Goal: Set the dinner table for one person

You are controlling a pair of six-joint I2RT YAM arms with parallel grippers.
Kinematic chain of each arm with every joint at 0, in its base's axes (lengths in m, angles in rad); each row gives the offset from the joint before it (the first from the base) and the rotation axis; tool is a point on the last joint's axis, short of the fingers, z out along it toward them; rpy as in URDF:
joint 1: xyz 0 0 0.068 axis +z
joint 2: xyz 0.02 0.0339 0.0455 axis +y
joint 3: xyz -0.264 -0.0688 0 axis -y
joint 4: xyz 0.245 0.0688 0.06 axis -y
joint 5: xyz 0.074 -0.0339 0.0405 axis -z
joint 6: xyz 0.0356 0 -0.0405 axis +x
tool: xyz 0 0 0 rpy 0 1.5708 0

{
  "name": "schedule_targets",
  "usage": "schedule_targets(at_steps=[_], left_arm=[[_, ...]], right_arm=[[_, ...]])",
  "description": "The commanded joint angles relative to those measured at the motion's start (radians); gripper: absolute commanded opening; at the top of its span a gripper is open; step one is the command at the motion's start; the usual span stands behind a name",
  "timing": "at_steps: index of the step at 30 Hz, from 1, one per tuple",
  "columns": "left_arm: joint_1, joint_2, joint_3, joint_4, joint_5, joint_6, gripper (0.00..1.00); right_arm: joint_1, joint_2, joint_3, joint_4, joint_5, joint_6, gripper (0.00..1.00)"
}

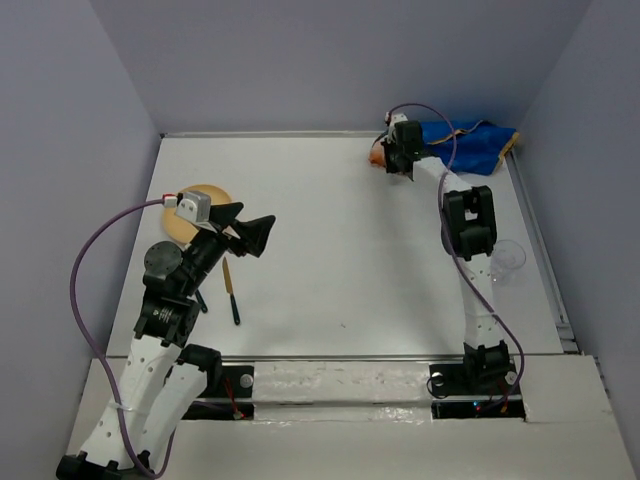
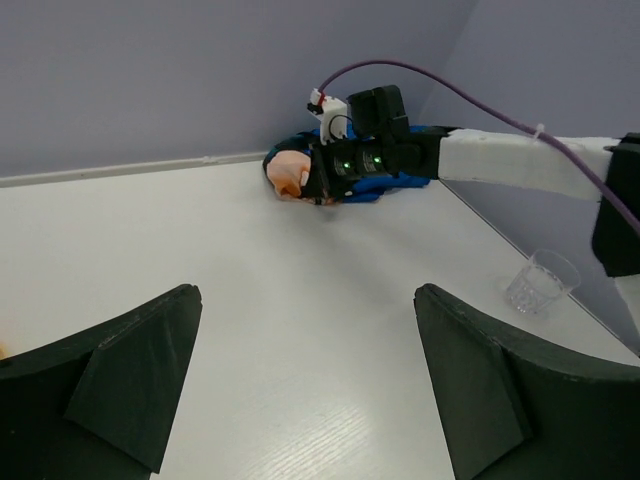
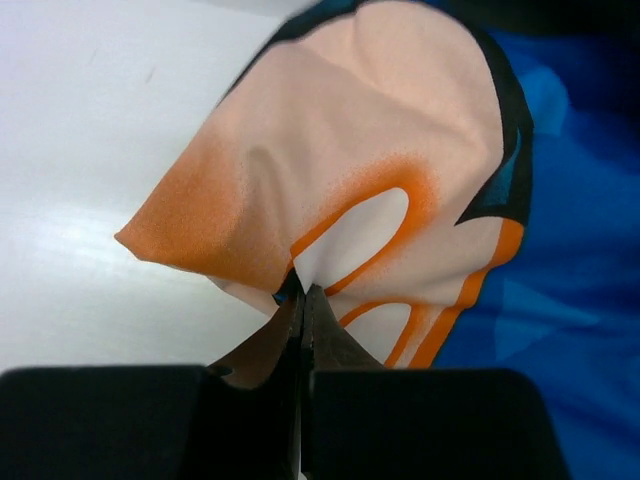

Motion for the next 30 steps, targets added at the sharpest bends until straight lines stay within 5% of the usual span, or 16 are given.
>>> schedule_targets(at_steps=[1, 8, 13, 18, 19, 21, 22, 23, 27, 30], left_arm=[[0.003, -0.007, 0.000, 0.059, -0.031, -0.012, 0.99], [0.005, -0.022, -0.009, 0.065, -0.027, -0.020, 0.99], [0.003, 0.010, -0.009, 0.057, -0.016, -0.052, 0.99], [-0.029, 0.068, 0.011, 0.042, -0.045, -0.101, 0.99], [-0.047, 0.091, 0.017, 0.040, -0.069, -0.112, 0.99], [-0.156, 0.122, 0.023, 0.051, -0.111, -0.143, 0.99], [-0.205, 0.166, 0.032, 0.057, -0.138, -0.147, 0.99], [-0.258, 0.197, 0.041, 0.069, -0.216, -0.146, 0.99], [-0.562, 0.398, 0.153, 0.025, -0.578, -0.045, 0.99], [-0.639, 0.562, 0.235, 0.039, -0.683, 0.026, 0.99]], right_arm=[[0.101, -0.319, -0.322, 0.165, -0.135, -0.035, 0.00], [0.159, -0.694, -0.915, 0.225, -0.265, 0.142, 0.00], [0.173, -1.011, -1.333, 0.227, -0.209, 0.339, 0.00], [0.173, -1.245, -1.568, 0.207, -0.146, 0.427, 0.00], [0.173, -1.329, -1.593, 0.198, -0.112, 0.447, 0.32], [0.173, -1.395, -1.619, 0.167, -0.118, 0.444, 0.67], [0.173, -1.423, -1.624, 0.154, -0.112, 0.447, 0.81], [0.173, -1.470, -1.625, 0.135, -0.101, 0.450, 0.84], [0.173, -1.581, -1.622, 0.106, -0.016, 0.476, 0.78], [0.173, -1.662, -1.624, 0.081, 0.041, 0.511, 0.55]])
